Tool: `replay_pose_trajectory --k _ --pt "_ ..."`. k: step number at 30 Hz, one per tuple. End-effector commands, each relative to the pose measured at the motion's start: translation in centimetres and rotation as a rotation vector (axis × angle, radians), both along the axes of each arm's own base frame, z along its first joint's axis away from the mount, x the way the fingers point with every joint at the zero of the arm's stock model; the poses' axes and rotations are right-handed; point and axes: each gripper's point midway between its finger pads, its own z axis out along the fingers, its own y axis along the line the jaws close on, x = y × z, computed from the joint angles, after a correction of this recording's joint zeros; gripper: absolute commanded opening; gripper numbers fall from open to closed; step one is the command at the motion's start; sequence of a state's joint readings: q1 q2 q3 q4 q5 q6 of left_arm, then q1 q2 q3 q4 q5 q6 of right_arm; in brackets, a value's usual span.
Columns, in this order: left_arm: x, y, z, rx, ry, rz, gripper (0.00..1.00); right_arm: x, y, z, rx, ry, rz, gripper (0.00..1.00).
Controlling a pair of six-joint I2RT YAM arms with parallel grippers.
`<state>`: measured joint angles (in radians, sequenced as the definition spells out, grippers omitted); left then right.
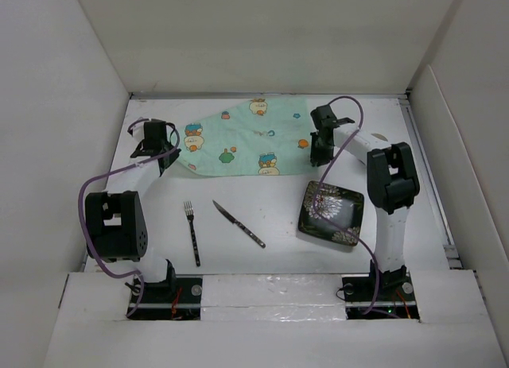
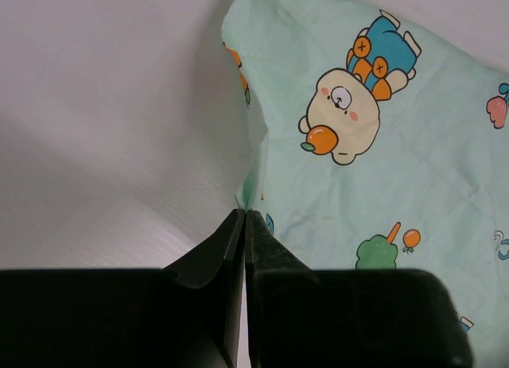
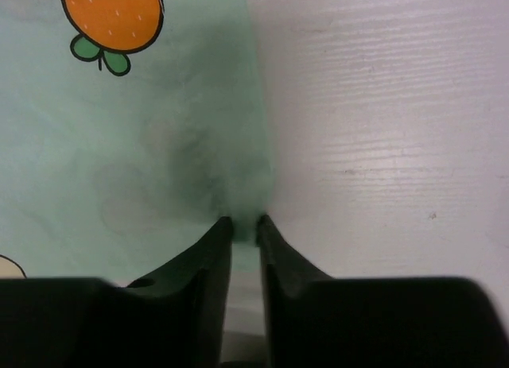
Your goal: Set the dinner table for one person
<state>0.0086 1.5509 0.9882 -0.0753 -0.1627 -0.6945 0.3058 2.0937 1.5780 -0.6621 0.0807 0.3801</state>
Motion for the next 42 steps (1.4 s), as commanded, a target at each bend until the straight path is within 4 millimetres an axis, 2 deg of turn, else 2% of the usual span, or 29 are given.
replay_pose_trajectory --k 1,2,3,5,6,9,10,12,13,15,16,17,18,19,20,21,22,23,24,27,30,31,35,37,38,39,40,41,42 --pt "1.5 -0.1 2.1 0.003 -0.061 -0.021 0.0 -1.8 0.7 -0.7 0.012 0.077 0.025 0.22" --pt "1.5 -0.1 2.2 0.002 -0.064 -0.02 0.0 -2.3 0.4 -1.0 0.008 0.081 0.015 0.12" --pt "1.6 -0.2 2.4 0.0 -0.07 -0.022 0.0 -1.6 0.3 0.1 0.01 0.029 0.007 0.07" --pt "1.6 -0.1 2.9 0.004 -0.084 -0.021 0.0 -1.6 0.3 0.6 0.02 -0.01 -0.008 0.0" --pt "1.6 -0.1 3.1 0.004 -0.088 -0.021 0.0 -1.2 0.1 2.4 0.024 -0.065 -0.019 0.0" --pt "1.8 -0.5 5.0 -0.014 -0.137 -0.031 0.0 -0.4 0.4 5.4 0.062 -0.175 -0.019 0.0" --pt "1.9 -0.7 6.6 -0.021 -0.176 -0.041 0.0 0.0 0.6 8.5 0.094 -0.256 -0.009 0.0" --pt "2.5 -1.0 10.1 -0.023 -0.256 -0.058 0.0 0.4 1.4 12.2 0.155 -0.363 0.019 0.0" --pt "2.2 -1.0 12.7 -0.016 -0.311 -0.066 0.0 0.3 1.3 16.0 0.181 -0.453 0.026 0.0" --pt "2.0 -1.2 18.3 -0.013 -0.439 -0.082 0.0 0.6 0.9 20.5 0.21 -0.567 0.019 0.0" --pt "1.6 -1.2 20.3 0.002 -0.476 -0.09 0.0 0.4 1.0 23.4 0.231 -0.624 0.035 0.0" --pt "1.4 -1.2 23.1 0.009 -0.532 -0.094 0.0 -0.4 0.3 26.5 0.248 -0.68 0.033 0.0" --pt "0.9 -1.2 25.1 0.015 -0.574 -0.1 0.0 -0.7 -0.3 28.4 0.248 -0.721 0.03 0.0" --pt "-0.3 -1.2 27.4 0.027 -0.618 -0.103 0.0 -1.2 -0.6 31.3 0.252 -0.781 0.035 0.0" --pt "-1.1 -1.2 29.8 0.036 -0.668 -0.105 0.0 -2.7 -1.7 34.1 0.26 -0.835 0.024 0.0" --pt "-2.7 -1.3 32.4 0.041 -0.733 -0.11 0.0 -3.4 -2.5 35.8 0.263 -0.876 0.008 0.0" --pt "-4.5 -1.4 35.4 0.047 -0.815 -0.117 0.0 -5.1 -3.6 38.9 0.275 -0.942 0.003 0.0" --pt "-4.5 -1.4 35.5 0.047 -0.816 -0.118 0.0 -5.7 -4.3 39.9 0.275 -0.968 -0.007 0.0" --pt "-6.0 -1.5 37.5 0.049 -0.877 -0.123 0.0 -6.5 -4.6 40.8 0.283 -0.989 -0.005 0.0" --pt "-7.4 -2.1 39.4 0.03 -0.926 -0.148 0.0 -8.2 -4.9 42.9 0.302 -1.018 0.024 0.0" --pt "-7.0 -2.6 39.0 0.0 -0.931 -0.165 0.0 -7.8 -5.3 42.7 0.296 -1.017 0.028 0.0" --pt "-6.5 -2.7 38.2 -0.007 -0.915 -0.165 0.0 -7.4 -5.4 42.4 0.298 -1.01 0.029 0.0" --pt "-3.9 -2.6 34.9 -0.013 -0.836 -0.162 0.0 -4.2 -5.2 40.0 0.318 -0.952 0.059 0.0" --pt "-2.0 -2.6 32.9 -0.014 -0.78 -0.162 0.0 -2.4 -5.0 38.6 0.334 -0.922 0.068 0.0" --pt "-1.5 -3.1 32.7 -0.025 -0.772 -0.192 0.0 -1.8 -5.2 38.6 0.334 -0.926 0.062 0.0" --pt "-0.1 -3.1 31.4 -0.024 -0.737 -0.196 0.0 -1.2 -5.0 38.5 0.337 -0.922 0.067 0.0" --pt "0.6 -3.0 31.0 -0.017 -0.722 -0.195 0.0 -0.5 -4.9 39.5 0.342 -0.943 0.074 0.0" --pt "1.1 -3.0 31.9 -0.011 -0.735 -0.193 0.0 1.1 -5.0 38.0 0.339 -0.897 0.067 0.0" --pt "2.3 -2.9 30.6 -0.01 -0.687 -0.195 0.0 1.6 -4.8 38.1 0.347 -0.889 0.078 0.0"
